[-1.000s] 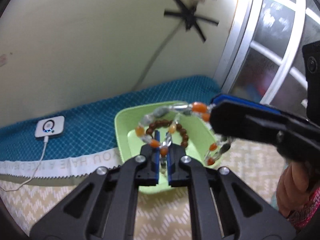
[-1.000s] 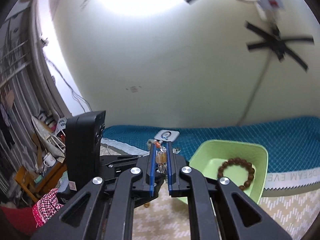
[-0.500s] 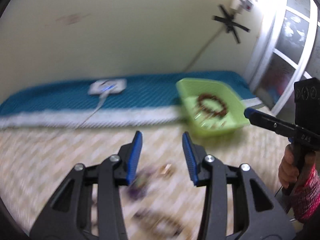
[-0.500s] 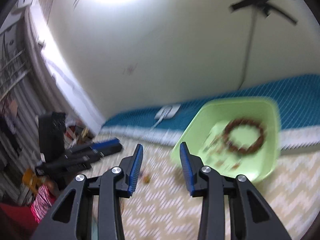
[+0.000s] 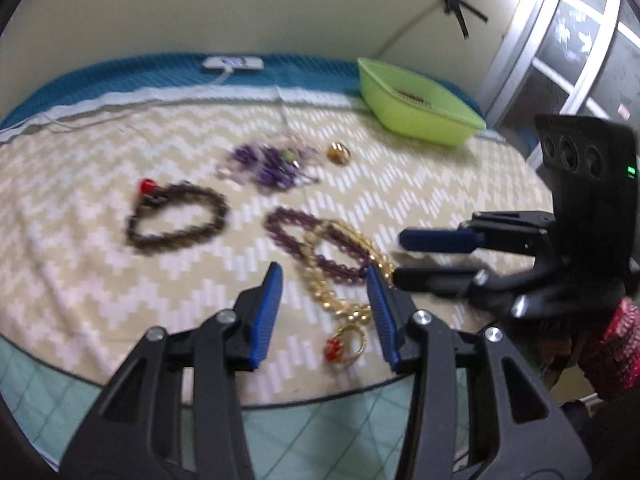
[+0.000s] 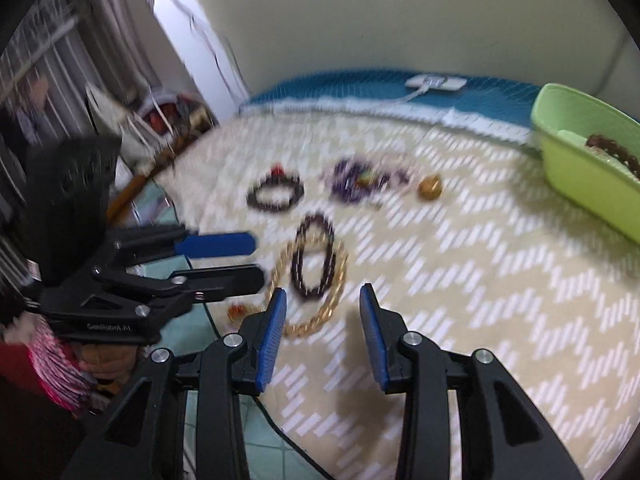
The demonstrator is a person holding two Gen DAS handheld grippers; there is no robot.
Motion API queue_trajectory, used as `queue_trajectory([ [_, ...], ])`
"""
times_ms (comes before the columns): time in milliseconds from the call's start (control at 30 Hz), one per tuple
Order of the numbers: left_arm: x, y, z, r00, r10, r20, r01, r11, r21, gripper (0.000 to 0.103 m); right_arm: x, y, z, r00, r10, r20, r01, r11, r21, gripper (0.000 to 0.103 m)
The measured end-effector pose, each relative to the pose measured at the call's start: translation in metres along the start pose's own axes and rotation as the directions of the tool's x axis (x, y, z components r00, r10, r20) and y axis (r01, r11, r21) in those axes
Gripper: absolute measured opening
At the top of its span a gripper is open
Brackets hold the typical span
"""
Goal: Organize jewelry
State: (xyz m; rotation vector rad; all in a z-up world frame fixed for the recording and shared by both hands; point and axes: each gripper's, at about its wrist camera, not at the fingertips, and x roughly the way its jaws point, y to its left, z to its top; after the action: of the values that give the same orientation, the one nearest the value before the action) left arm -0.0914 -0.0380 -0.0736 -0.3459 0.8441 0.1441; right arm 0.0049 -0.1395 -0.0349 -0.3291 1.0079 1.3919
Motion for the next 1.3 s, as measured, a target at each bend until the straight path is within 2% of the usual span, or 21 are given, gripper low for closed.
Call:
queue_trajectory([
  [33, 0.006, 0.0, -0.002, 1.0, 0.005, -0.014, -0.005, 1.0, -0.001, 0.012, 0.001, 0.002, 0.001, 1.0, -0.028, 0.004, 0.028, 0.999, -0.015, 0.0],
  [67, 0.008, 0.001, -0.002, 1.0, 0.006, -0.008, -0.006, 1.0, -0.012, 0.008, 0.0, 0.003, 0.003, 0.999, -0.043, -0.004, 0.042, 0.999, -0.024, 0.0],
  [200, -0.005, 0.003, -0.008, 0.999, -0.044, 0.017, 0.044, 0.999, -0.029, 0.007, -0.017, -0.003, -0.001, 0.983, -0.183, 0.014, 0.184, 0.981, -0.056, 0.0],
  [233, -0.007, 0.001, -0.01, 0.998, -0.062, 0.012, 0.063, 0.998, -0.012, 0.007, -0.02, -0.007, -0.003, 0.987, -0.16, 0.015, 0.161, 0.985, -0.059, 0.0],
  [267, -0.008, -0.001, -0.011, 0.998, -0.068, 0.009, 0.068, 0.998, 0.003, 0.007, -0.024, -0.009, -0.007, 0.997, -0.083, 0.003, 0.083, 0.995, -0.06, 0.0],
  [300, -0.009, -0.001, -0.011, 0.998, -0.062, 0.009, 0.062, 0.998, 0.011, 0.012, -0.027, -0.012, -0.007, 0.999, -0.048, 0.001, 0.048, 0.997, -0.056, 0.0],
  [333, -0.012, 0.003, -0.008, 0.998, -0.054, 0.019, 0.054, 0.998, 0.008, 0.018, -0.031, -0.016, -0.005, 0.998, -0.057, 0.015, 0.058, 0.997, -0.05, 0.0],
  [400, -0.023, 0.017, -0.001, 0.997, -0.034, 0.074, 0.036, 0.999, -0.029, 0.039, -0.039, -0.023, 0.008, 0.994, -0.077, 0.08, 0.078, 0.997, -0.016, 0.0],
  [467, -0.031, 0.034, 0.01, 0.993, -0.003, 0.118, 0.015, 0.995, -0.094, 0.039, -0.036, -0.026, 0.028, 0.991, -0.058, 0.124, 0.06, 0.998, -0.008, 0.0],
  [500, -0.033, 0.043, 0.015, 0.992, 0.004, 0.129, 0.012, 0.992, -0.123, 0.039, -0.033, -0.025, 0.035, 0.989, -0.062, 0.131, 0.064, 0.998, -0.017, 0.008],
  [533, -0.037, 0.051, 0.017, 0.99, 0.014, 0.144, 0.008, 0.988, -0.152, 0.039, -0.021, -0.022, 0.049, 0.988, -0.079, 0.135, 0.085, 0.995, -0.042, 0.036],
  [567, -0.039, 0.056, 0.018, 0.988, 0.018, 0.151, 0.008, 0.986, -0.165, 0.039, -0.016, -0.021, 0.055, 0.987, -0.086, 0.137, 0.094, 0.994, -0.056, 0.041],
  [633, -0.04, 0.062, 0.017, 0.988, 0.026, 0.152, 0.002, 0.984, -0.181, 0.039, 0.009, -0.021, 0.073, 0.987, -0.123, 0.106, 0.134, 0.986, -0.096, 0.041],
  [700, -0.038, 0.064, 0.013, 0.99, 0.033, 0.137, -0.008, 0.984, -0.18, 0.039, 0.026, -0.03, 0.086, 0.989, -0.128, 0.068, 0.134, 0.986, -0.096, 0.04],
  [800, -0.034, 0.066, 0.006, 0.992, 0.034, 0.123, -0.011, 0.983, -0.182, 0.039, 0.038, -0.052, 0.103, 0.997, -0.061, 0.039, 0.061, 0.998, 0.004, 0.027],
  [833, -0.034, 0.069, 0.005, 0.992, 0.029, 0.122, -0.006, 0.983, -0.184, 0.039, 0.046, -0.057, 0.107, 0.998, -0.065, 0.016, 0.065, 0.998, 0.014, 0.022],
  [867, -0.032, 0.069, 0.006, 0.992, 0.027, 0.121, -0.004, 0.983, -0.186, 0.039, 0.06, -0.063, 0.109, 0.997, -0.073, -0.038, 0.074, 0.997, 0.027, 0.01],
  [933, -0.03, 0.071, 0.007, 0.992, 0.026, 0.121, -0.002, 0.982, -0.191, 0.039, 0.064, -0.064, 0.111, 0.996, -0.089, -0.029, 0.09, 0.996, 0.023, 0.0],
  [1000, -0.029, 0.072, 0.008, 0.992, 0.023, 0.122, 0.001, 0.981, -0.193, 0.039, 0.06, -0.065, 0.114, 0.996, -0.089, -0.031, 0.09, 0.995, 0.043, 0.0],
  [1133, -0.034, 0.071, 0.011, 0.99, 0.018, 0.138, 0.007, 0.984, -0.177, 0.039, 0.023, -0.057, 0.118, 0.997, -0.018, 0.077, 0.011, 0.996, 0.09, 0.0],
  [1300, -0.041, 0.058, 0.025, 0.986, 0.009, 0.168, 0.012, 0.993, -0.12, 0.04, -0.027, -0.031, 0.13, 0.984, 0.004, 0.179, -0.013, 0.999, 0.045, 0.0],
])
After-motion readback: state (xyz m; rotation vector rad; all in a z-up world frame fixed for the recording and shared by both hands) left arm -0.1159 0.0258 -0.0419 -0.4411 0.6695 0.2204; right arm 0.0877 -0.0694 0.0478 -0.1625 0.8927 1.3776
